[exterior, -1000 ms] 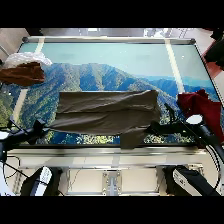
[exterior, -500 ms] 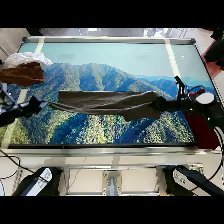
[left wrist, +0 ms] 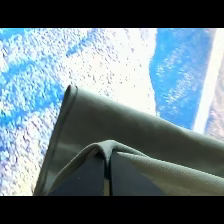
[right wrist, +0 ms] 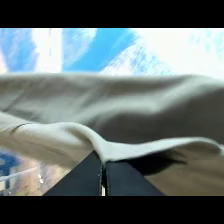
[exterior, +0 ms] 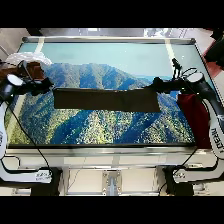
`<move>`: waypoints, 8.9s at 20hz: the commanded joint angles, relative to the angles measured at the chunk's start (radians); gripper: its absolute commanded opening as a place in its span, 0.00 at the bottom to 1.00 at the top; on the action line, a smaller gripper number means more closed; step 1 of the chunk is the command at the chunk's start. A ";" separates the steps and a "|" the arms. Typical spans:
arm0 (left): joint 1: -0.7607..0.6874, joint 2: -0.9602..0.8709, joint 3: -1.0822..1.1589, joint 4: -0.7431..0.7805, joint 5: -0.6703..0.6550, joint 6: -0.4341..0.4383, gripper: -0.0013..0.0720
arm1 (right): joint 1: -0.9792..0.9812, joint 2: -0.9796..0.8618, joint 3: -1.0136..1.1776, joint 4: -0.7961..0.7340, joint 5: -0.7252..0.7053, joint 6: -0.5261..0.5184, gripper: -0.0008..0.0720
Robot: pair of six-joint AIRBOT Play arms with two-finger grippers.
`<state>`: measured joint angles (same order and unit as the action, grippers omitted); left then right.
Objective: Fold the shirts.
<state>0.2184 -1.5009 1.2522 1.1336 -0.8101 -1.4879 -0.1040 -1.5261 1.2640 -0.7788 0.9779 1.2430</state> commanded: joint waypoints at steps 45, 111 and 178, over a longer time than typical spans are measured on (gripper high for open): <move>-0.455 -0.190 0.364 0.116 -0.085 0.135 0.87 | -0.171 -0.335 0.050 0.106 0.171 -0.060 0.87; -0.214 0.092 0.399 0.176 -0.306 0.169 0.04 | 0.341 -0.416 0.687 -0.311 0.350 0.382 0.78; -0.216 0.055 0.369 0.175 -0.344 0.168 0.04 | -0.418 0.696 0.040 0.073 0.290 -0.050 0.51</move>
<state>0.0029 -1.4448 1.6215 1.3087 -1.1534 -1.3197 -0.6994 -0.8059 1.2797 -0.8288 1.2888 1.2873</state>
